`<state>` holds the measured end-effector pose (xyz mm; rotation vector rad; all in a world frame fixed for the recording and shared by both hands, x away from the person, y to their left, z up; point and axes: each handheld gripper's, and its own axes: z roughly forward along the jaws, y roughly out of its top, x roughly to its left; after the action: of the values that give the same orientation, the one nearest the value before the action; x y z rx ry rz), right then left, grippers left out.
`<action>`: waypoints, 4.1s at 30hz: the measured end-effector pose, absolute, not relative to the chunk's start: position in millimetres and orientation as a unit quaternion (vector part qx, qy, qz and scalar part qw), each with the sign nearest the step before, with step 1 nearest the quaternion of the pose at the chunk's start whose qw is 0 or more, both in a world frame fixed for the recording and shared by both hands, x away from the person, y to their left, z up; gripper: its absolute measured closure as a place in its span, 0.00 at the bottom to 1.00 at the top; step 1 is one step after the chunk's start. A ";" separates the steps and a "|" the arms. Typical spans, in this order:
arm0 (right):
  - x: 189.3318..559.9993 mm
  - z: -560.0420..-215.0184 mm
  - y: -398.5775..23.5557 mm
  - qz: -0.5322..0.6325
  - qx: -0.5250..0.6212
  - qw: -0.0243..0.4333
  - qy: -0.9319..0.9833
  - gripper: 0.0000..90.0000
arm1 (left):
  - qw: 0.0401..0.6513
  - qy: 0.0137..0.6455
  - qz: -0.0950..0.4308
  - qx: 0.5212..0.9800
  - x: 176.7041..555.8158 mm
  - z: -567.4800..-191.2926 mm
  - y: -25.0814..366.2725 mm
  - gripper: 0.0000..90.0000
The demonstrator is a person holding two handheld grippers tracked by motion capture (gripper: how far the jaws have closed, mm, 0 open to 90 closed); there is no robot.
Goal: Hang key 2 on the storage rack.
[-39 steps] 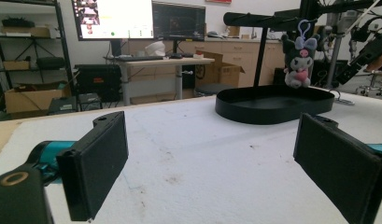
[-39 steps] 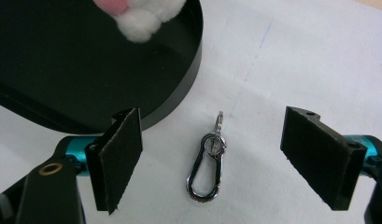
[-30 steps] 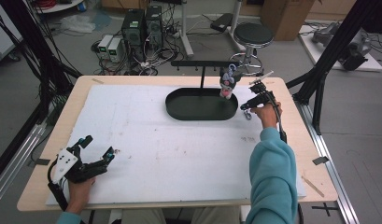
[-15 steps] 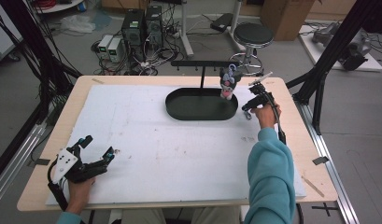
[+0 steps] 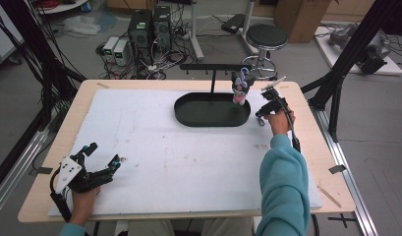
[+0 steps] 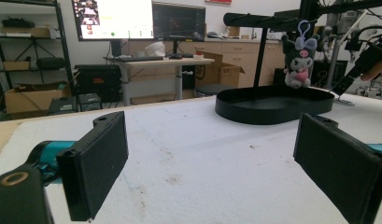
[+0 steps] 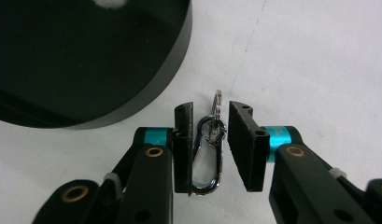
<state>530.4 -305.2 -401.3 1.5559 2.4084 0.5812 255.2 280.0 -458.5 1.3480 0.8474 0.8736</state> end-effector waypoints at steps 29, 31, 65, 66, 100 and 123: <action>532.6 -405.0 -302.5 0.183 0.523 0.108 0.826 0.97 | 0.615 0.368 0.379 0.585 255.2 -458.4 280.0 0.12; 532.3 -404.8 -301.8 0.182 0.522 0.109 0.826 0.98 | 0.615 0.368 0.379 0.585 255.2 -458.4 280.1 0.12; 484.4 -326.7 -310.0 0.353 0.447 0.165 0.806 0.99 | 0.616 0.368 0.379 0.584 255.3 -458.5 279.8 0.12; 482.9 -324.7 -310.0 0.358 0.440 0.166 0.807 0.99 | 0.616 0.368 0.379 0.584 255.3 -458.5 279.8 0.12; 486.6 -252.0 -255.6 0.432 0.336 0.166 0.820 0.99 | 0.615 0.367 0.380 0.585 255.2 -458.5 279.6 0.12; 514.5 -254.6 -217.6 0.399 0.325 0.150 0.844 0.99 | 0.616 0.368 0.380 0.584 255.4 -458.6 279.9 0.12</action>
<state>514.5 -217.6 -254.6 0.9338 2.4250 1.1475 255.4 279.9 -458.6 1.3440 0.8470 0.8752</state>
